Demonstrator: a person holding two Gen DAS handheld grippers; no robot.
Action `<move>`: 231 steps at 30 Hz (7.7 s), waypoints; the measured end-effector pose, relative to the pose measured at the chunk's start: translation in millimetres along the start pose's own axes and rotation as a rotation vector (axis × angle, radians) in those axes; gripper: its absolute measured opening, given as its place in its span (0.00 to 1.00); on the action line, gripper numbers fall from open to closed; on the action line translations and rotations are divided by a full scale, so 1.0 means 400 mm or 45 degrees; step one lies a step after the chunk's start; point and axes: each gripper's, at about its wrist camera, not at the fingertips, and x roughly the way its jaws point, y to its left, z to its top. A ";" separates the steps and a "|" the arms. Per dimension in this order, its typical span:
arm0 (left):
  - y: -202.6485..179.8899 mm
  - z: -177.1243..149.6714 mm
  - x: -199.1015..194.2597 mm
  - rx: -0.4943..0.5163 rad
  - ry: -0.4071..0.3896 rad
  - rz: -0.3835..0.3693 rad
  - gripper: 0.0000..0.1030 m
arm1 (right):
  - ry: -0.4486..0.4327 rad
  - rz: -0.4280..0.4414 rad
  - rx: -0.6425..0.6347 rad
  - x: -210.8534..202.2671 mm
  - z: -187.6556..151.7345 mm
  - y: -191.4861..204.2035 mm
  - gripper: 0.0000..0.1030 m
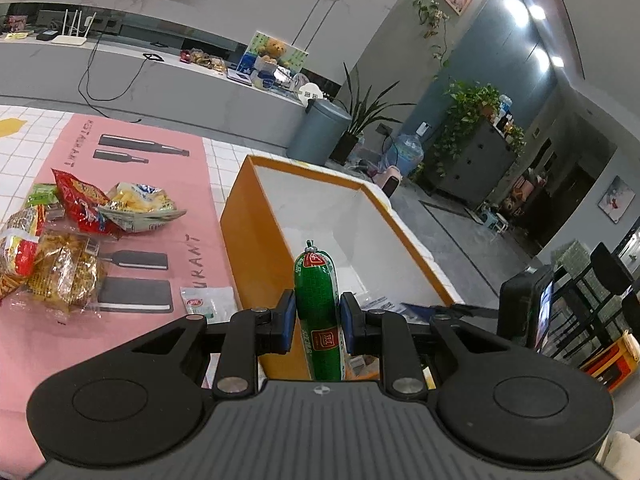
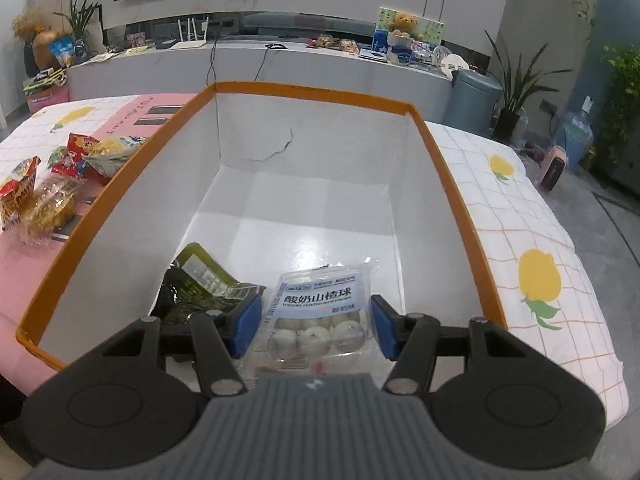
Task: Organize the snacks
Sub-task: 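Drop the white packet into the box with the right tool while left carries sausage over, then lower the green sausage snack into the box and open the left tool, then move both tools back from the box toward the snack pile, then grasp the clear green-label packet with the right tool, then lift the clear packet with the right tool while left grasps the blue-banded noodle bag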
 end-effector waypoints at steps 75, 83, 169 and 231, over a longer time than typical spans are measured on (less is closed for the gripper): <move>-0.147 0.100 0.270 0.000 0.354 -0.023 0.76 | -0.484 -0.146 0.819 -0.270 -0.045 -0.182 0.89; -0.135 0.111 0.148 0.083 0.258 0.092 0.76 | -0.565 -0.115 0.666 -0.289 -0.018 -0.124 0.89; 0.308 -0.011 -0.180 -0.259 0.019 0.442 0.77 | 0.090 0.537 0.309 0.153 0.005 0.504 0.44; 0.454 0.104 -0.156 -0.361 -0.018 0.462 0.79 | -0.150 0.351 0.260 0.004 -0.001 0.509 0.46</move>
